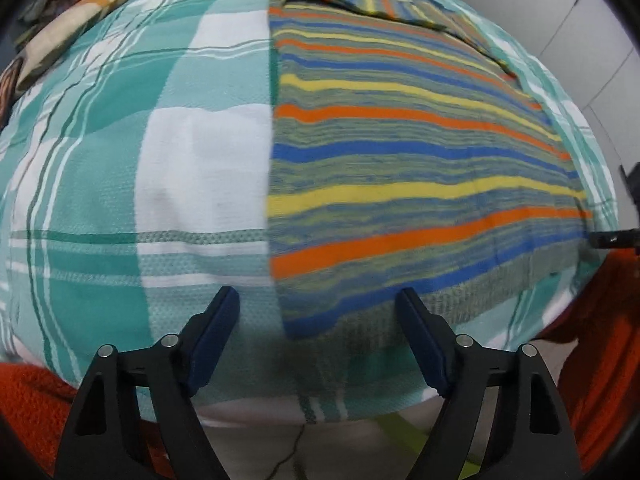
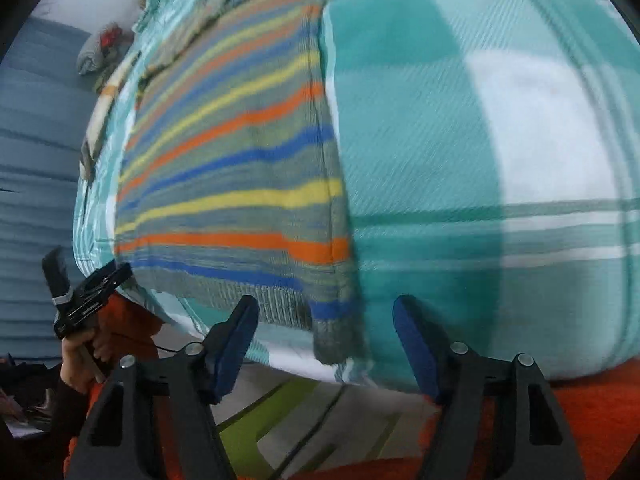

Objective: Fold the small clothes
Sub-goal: 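Grasp the sweater hem with both grippers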

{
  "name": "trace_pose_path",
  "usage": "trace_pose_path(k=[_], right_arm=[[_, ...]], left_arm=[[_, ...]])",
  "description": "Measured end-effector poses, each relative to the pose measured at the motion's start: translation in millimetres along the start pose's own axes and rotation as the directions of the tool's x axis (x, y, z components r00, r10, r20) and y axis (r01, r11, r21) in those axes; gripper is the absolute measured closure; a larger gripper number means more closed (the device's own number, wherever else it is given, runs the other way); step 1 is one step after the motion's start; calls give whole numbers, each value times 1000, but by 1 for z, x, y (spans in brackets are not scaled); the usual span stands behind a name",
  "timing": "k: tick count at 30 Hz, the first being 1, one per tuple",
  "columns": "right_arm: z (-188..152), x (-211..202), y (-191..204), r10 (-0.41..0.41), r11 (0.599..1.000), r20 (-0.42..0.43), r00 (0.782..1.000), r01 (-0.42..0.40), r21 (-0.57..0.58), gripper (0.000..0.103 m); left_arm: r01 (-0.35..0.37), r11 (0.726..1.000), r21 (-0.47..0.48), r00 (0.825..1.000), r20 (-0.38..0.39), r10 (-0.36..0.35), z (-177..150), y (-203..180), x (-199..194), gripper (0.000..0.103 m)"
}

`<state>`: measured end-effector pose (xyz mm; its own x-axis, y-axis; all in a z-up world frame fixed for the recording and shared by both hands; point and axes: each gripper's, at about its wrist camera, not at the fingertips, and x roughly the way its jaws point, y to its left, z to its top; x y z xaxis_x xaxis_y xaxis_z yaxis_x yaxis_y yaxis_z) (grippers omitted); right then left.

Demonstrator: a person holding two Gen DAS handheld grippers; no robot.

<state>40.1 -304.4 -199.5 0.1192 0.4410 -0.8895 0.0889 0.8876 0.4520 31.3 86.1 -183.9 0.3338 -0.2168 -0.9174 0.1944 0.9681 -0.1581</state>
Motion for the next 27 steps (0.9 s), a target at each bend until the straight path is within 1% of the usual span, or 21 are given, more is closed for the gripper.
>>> trace_pose_path(k=[1,2,3,4,6,8,9,10,11,12,13,14,15,17,18,20,21,22,24,26,27], right_arm=[[0,5,2,1,1000,-8,1000,-1,-6,38],[-1,9,5,-2,1000,-14,1000,2,-19,44],[0,9,9,-7,999,-19,1000,6,-39,74],[-2,7,12,6,999,-21,1000,-7,-51,96],[-3,-1,16,51,997,-17,999,-52,-58,97],[-5,-8,19,57,996,-3,998,-57,-71,97],[-3,-15,20,87,994,13,996,-86,-70,97],[-1,-26,21,154,987,47,987,-151,-55,97],[3,-32,20,195,980,72,978,-192,-42,97],[11,-44,19,263,965,126,957,-262,-25,97],[16,-51,18,293,956,161,943,-294,-19,97],[26,-60,16,329,943,208,921,-333,-12,97],[40,-68,15,358,929,259,897,-369,-6,97],[64,-77,13,373,919,319,871,-393,-1,97],[87,-82,13,361,923,364,859,-385,-7,97],[118,-86,14,343,927,411,845,-375,-3,97],[142,-88,14,340,924,444,829,-381,4,97],[159,-88,15,336,924,463,820,-383,7,97],[196,-90,17,323,926,492,809,-377,12,97],[238,-88,17,309,928,510,803,-372,25,97],[253,-89,14,304,927,516,801,-373,33,97]], left_arm=[[14,1000,-2,1000,-3,-14,0,0,-1,40],[26,1000,-3,1000,-9,-26,0,0,-2,62],[47,999,-9,999,-20,-47,-1,1,-2,77],[74,997,-22,997,-35,-75,-1,2,-2,97],[107,993,-50,993,-41,-109,-2,6,-4,98],[151,986,-76,987,-34,-154,0,9,-10,99],[192,976,-106,980,-22,-195,2,12,-16,99],[240,960,-143,970,-4,-243,5,17,-21,99],[287,941,-177,957,22,-288,11,22,-28,99],[333,920,-205,943,58,-329,20,27,-36,99],[358,908,-217,934,83,-348,30,31,-42,99],[382,895,-228,924,113,-365,43,35,-47,99],[411,879,-241,910,153,-384,65,41,-52,99],[439,861,-258,895,210,-393,102,49,-56,99],[444,858,-259,891,233,-390,119,52,-56,99],[436,860,-265,888,278,-365,160,57,-53,99],[445,852,-277,882,303,-362,189,61,-47,99],[448,847,-286,879,311,-360,205,67,-43,99],[438,846,-306,883,325,-339,248,72,-27,99],[412,855,-315,894,322,-312,290,74,-8,99],[404,858,-316,898,316,-307,303,74,0,99]])
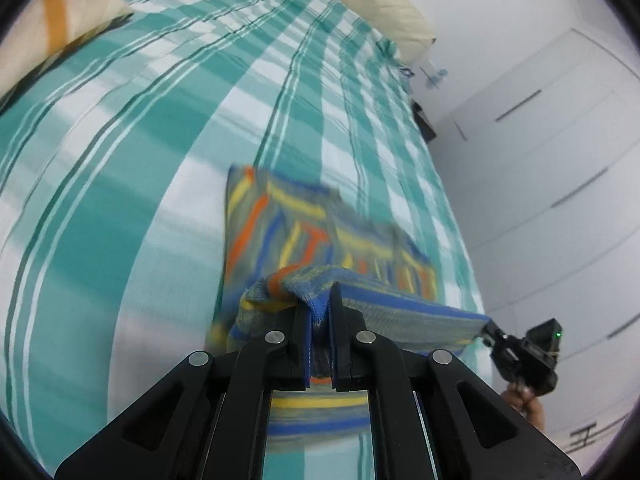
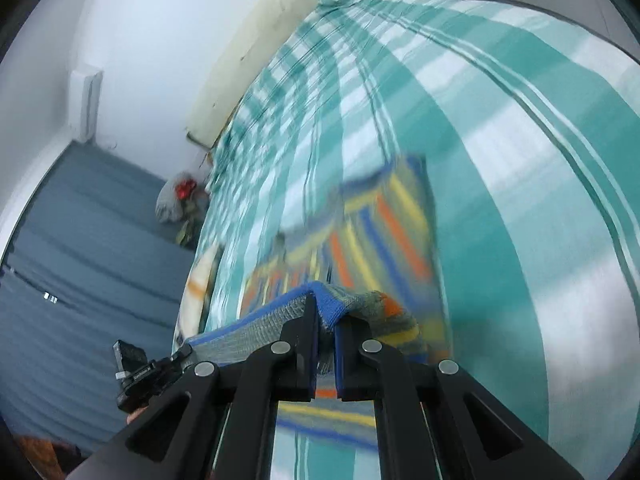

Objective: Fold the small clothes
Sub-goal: 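Grasp the sweater hem with both grippers, then fold the hem over toward the collar with both grippers and release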

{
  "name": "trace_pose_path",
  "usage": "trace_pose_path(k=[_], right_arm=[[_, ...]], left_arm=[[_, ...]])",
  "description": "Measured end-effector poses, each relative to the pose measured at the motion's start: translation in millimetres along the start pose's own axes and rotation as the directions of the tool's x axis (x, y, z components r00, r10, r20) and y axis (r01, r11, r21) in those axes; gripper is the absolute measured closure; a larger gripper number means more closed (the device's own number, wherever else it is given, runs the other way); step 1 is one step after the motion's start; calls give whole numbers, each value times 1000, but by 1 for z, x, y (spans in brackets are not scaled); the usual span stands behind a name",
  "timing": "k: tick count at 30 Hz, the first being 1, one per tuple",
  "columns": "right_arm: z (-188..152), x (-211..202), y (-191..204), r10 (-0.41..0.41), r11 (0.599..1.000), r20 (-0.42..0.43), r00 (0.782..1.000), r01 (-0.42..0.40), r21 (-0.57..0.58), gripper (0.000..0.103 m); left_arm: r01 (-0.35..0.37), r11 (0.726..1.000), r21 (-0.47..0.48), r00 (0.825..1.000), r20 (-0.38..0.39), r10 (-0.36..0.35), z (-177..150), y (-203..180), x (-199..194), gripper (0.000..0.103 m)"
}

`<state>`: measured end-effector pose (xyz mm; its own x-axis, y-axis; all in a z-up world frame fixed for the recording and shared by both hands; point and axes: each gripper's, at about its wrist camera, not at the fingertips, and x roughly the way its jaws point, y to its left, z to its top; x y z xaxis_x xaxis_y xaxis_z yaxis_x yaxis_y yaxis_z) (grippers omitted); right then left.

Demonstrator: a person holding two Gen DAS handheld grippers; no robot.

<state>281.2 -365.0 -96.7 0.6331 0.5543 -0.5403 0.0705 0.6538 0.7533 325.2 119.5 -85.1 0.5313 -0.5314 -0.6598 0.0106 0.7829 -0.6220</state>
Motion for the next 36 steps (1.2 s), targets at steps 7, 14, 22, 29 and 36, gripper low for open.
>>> trace_pose_path(k=[7,14,22,29,36], right_arm=[[76,77,-21,-46,999,-19,999,46,8,97],[105,121,-53,-34,996,38,999,31,89,66],[107,92,-43,-104,995,158,982,101,26,52],[20,57,-24,-172,956,-13,985,164,-243,52],[-90,34,-41,-481,775,-2,877,424,-469,54]], left_arm=[[-82,996,21,995,-49,83,56,10,76,98],[-80,981,-175,994,57,91,91,50,92,27],[-122,989,-80,990,66,127,59,51,62,27],[-269,947,176,958,-48,282,-58,37,45,32],[-434,859,273,896,28,443,-105,30,21,35]])
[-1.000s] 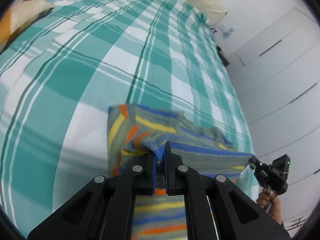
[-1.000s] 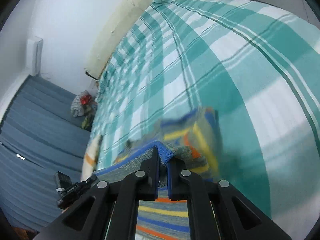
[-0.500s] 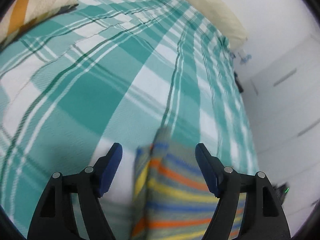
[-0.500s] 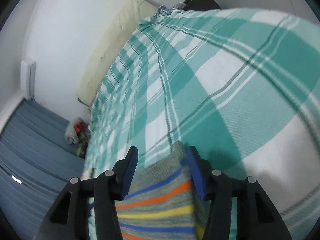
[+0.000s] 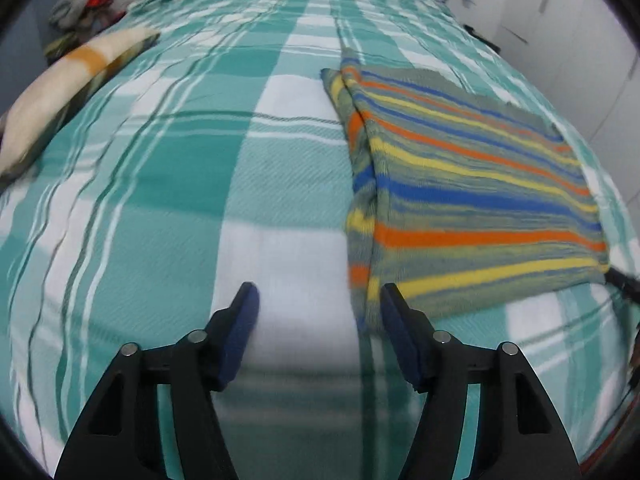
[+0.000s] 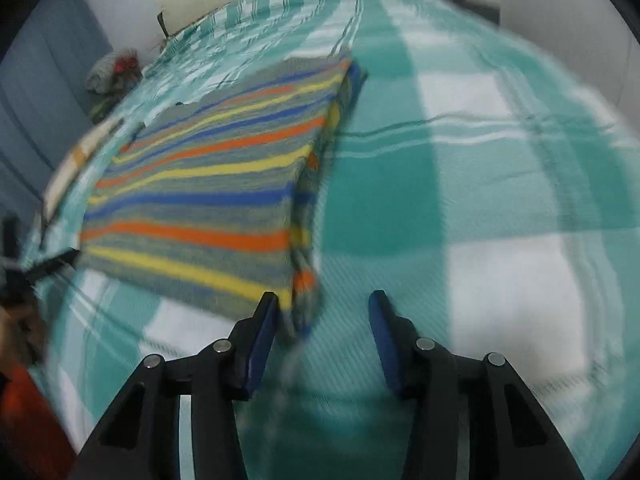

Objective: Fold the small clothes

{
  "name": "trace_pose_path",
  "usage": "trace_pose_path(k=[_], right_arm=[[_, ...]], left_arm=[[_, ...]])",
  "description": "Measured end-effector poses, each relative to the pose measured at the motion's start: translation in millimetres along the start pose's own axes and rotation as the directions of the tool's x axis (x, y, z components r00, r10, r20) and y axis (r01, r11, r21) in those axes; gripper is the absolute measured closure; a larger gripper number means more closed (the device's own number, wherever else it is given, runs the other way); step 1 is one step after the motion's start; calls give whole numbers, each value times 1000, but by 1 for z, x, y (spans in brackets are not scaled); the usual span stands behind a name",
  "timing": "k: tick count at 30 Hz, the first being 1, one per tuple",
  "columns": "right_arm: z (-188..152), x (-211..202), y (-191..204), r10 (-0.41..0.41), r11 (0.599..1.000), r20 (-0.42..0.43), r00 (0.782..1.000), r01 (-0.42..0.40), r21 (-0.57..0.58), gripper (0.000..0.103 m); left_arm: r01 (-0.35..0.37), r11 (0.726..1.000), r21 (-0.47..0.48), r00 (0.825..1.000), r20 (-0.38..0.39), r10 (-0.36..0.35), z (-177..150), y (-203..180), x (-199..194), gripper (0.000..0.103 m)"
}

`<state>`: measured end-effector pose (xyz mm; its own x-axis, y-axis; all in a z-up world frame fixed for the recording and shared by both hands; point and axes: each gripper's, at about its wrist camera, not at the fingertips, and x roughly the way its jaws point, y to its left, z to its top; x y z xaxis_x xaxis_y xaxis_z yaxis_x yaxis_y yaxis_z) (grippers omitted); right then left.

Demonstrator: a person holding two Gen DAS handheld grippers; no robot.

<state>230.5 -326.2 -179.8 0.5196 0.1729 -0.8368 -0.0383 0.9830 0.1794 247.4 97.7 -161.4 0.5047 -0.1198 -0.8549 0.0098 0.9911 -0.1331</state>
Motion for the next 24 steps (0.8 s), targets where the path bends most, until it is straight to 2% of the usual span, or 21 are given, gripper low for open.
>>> trace_pose_path(k=[2,4,8,11,13,15,18,24], right_arm=[[-8,-20,2,-38,999,31,999,37,26,49],[-21,-42,4,-33,998,81,996,28,62,38],[-55,-59,15,-76,995,89,993,70,64,37],[-85,-61,28,-147,989,81,986,147,9,37],[-102,-58,34,-181,983,89,979,184,-23,30],[-111,-54,34,-197,979,98,976,200,-31,25],[-121,-53,34,-215,975,131,968,221,-31,22],[-132,-48,32,-215,974,194,957,224,-24,18]], left_arm=[[21,999,-39,1000,19,-20,-13,2,-18,25],[19,999,-42,998,56,-17,-36,-1,-36,20],[-36,999,-31,992,116,40,-79,-11,-55,16],[-58,998,-9,992,110,59,-109,-13,-52,12],[-69,997,26,991,120,65,-124,-14,-48,8],[-82,995,56,989,131,74,-132,-18,-42,5],[-87,995,48,989,126,80,-134,-19,-41,4],[-93,994,62,986,143,83,-140,-20,-37,3]])
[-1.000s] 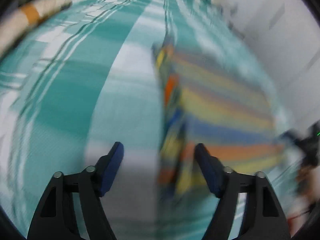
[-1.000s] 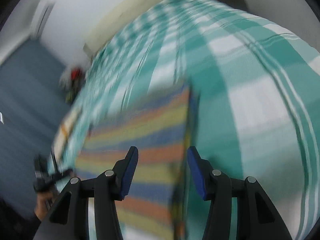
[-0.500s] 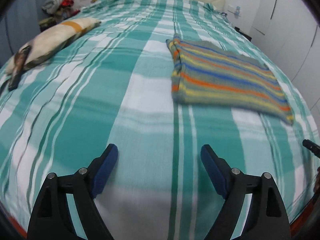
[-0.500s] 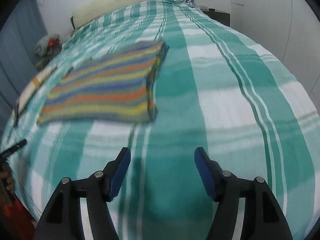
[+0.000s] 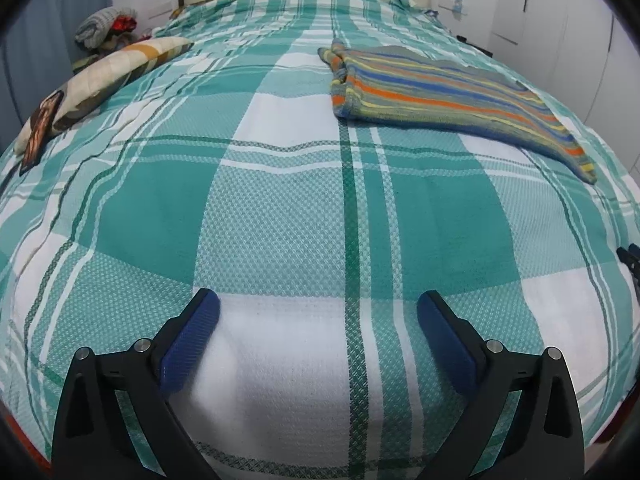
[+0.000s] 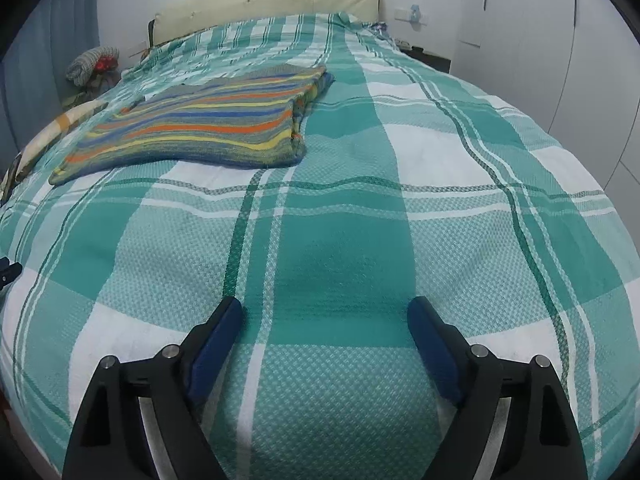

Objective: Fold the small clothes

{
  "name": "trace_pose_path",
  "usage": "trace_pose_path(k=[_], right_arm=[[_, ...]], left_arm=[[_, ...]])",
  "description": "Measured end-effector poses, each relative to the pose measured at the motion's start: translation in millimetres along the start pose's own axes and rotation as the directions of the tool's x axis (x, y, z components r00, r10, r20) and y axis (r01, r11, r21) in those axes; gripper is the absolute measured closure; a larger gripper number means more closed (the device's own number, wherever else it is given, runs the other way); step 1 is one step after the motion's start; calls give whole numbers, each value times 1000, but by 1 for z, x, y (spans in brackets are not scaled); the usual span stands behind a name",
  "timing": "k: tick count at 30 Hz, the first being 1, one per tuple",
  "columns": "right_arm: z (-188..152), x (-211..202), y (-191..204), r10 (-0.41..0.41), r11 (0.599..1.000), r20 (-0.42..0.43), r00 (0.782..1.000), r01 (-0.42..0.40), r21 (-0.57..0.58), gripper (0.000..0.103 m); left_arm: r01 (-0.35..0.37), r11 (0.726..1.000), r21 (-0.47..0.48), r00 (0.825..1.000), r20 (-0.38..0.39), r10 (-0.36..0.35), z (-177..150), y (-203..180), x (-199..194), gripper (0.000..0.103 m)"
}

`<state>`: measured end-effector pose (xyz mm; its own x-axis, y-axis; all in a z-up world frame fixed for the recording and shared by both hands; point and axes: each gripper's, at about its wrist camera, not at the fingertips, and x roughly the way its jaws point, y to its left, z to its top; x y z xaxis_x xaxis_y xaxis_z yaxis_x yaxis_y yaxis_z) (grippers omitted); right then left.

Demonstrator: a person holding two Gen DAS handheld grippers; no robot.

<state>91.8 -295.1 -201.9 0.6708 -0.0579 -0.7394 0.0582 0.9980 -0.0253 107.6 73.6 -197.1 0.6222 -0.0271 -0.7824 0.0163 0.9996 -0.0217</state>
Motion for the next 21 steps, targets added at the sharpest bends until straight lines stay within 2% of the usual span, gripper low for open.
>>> trace_pose_path(k=[5,21], right_arm=[[-3,2,1,0,1000,23,1000,0,1,18],[-4,3,5,-24,1000,10,1000,25,-18,17]], left_arm=[[-13,1000,11,1000,1,13,-2,-3,1,3],[-30,999,28,1000,-8,30,-3,-6,2,3]])
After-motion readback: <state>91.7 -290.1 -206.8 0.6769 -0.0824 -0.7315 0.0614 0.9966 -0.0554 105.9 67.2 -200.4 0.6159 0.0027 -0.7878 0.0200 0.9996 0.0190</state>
